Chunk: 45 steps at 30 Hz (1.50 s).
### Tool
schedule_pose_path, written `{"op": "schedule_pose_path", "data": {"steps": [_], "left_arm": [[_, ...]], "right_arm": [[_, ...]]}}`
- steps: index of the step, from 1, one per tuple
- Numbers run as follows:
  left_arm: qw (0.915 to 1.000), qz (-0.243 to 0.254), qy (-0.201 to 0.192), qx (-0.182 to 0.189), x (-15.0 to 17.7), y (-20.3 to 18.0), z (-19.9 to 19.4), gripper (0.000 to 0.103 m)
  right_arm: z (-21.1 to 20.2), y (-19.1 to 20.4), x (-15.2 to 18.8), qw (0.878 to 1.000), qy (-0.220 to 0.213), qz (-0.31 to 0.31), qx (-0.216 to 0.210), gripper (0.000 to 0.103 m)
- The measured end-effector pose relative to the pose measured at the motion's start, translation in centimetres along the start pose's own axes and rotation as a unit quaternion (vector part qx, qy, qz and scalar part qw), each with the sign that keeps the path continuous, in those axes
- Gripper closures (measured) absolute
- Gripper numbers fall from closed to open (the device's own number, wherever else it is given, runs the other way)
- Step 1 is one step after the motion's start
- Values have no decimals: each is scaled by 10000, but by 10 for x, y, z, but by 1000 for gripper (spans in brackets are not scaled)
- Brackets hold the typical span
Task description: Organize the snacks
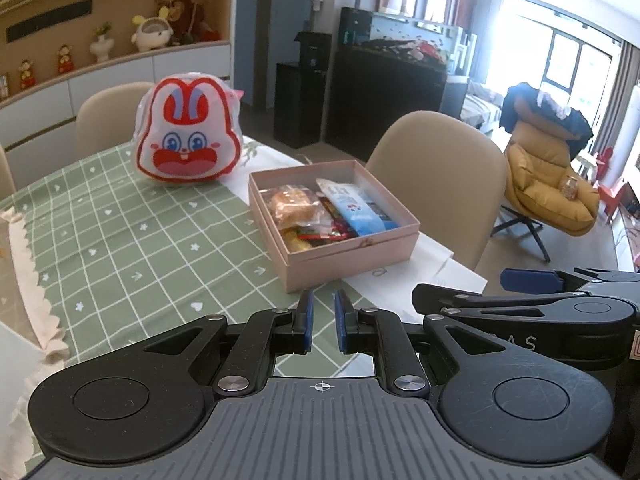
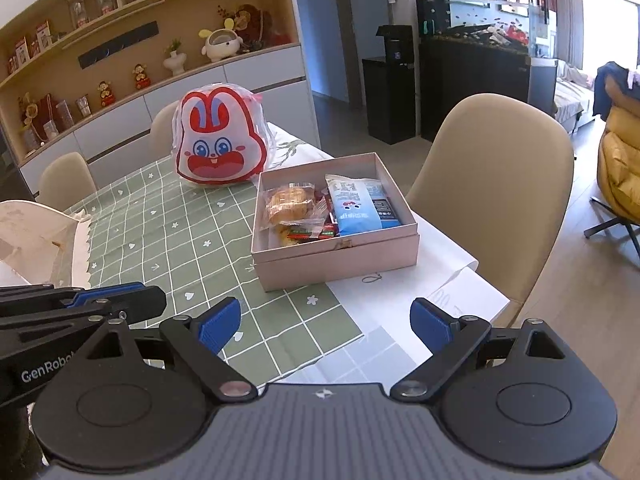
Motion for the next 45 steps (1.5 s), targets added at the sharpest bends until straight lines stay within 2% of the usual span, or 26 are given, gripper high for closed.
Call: {"op": "schedule_pose_path", "data": {"steps": [13,45], "left_arm": [[9998,-147,114,42,6,1,1,88],[9997,-174,134,117,7,-3,3,88]], "right_arm": [[5,-1,5,9999,127,-45,9,10],[2,-2,5,9999,99,-37,18,10]]}}
Point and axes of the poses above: each gripper's, at about its wrist camera, not at the fingertips, and z roughly the way its jaws point, y to its left, x to its underside, the point moved 10 cm from there along z, roughly the way its jaws point, and after that the axes turned 14 degrees about x, right-handed, at the moved point
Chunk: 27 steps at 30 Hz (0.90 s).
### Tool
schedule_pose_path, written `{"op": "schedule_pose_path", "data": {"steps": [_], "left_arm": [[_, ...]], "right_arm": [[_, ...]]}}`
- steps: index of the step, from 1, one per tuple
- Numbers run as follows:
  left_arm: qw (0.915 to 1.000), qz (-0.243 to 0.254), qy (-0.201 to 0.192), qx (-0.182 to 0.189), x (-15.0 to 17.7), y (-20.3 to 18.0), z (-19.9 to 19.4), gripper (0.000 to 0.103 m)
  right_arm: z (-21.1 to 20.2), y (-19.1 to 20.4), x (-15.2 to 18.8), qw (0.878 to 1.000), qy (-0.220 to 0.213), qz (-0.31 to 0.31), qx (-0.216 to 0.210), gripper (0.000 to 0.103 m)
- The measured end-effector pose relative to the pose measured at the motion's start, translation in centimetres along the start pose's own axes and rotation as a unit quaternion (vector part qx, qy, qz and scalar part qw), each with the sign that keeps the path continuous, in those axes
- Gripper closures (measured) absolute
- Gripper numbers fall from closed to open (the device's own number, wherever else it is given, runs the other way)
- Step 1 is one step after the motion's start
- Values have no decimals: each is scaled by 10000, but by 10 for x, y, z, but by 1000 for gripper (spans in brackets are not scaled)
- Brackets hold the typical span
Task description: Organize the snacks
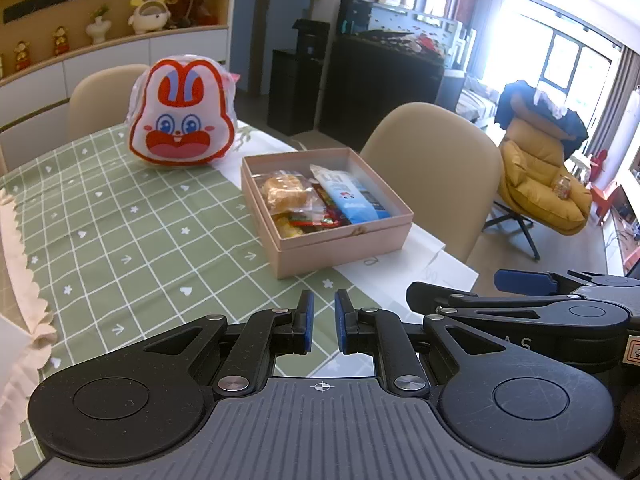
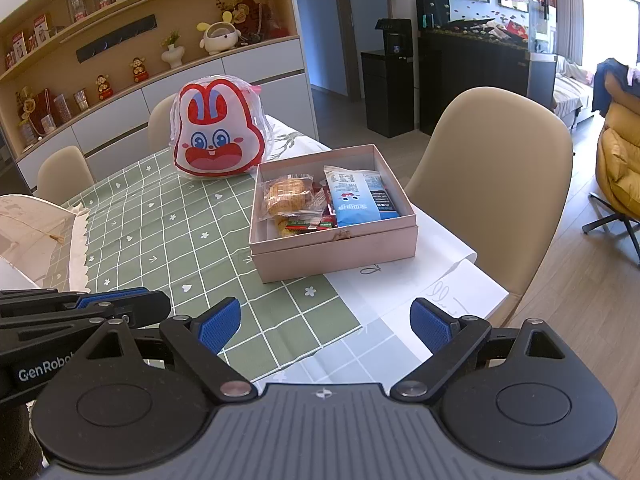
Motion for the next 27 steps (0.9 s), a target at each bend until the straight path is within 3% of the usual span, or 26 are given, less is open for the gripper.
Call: {"op": "schedule_pose_path", "data": {"steps": [22,27], "left_arm": [[9999,-31,-39,129,4,-4,2,88],[9997,-234,13,105,6,4,3,88]], "right_arm": [[0,-1,1,10000,7,9,15,10],[-1,-2,2,10000,20,9,35,10]]}}
Point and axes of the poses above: each gripper's, at about its wrist camera, not at the fingertips, and z roughly the way its jaws point, y to its left, x to its underside, the point moved 10 cm from there along z, roughly the way its jaws point, and after that the axes turned 14 degrees about x, right-handed, at the moved point
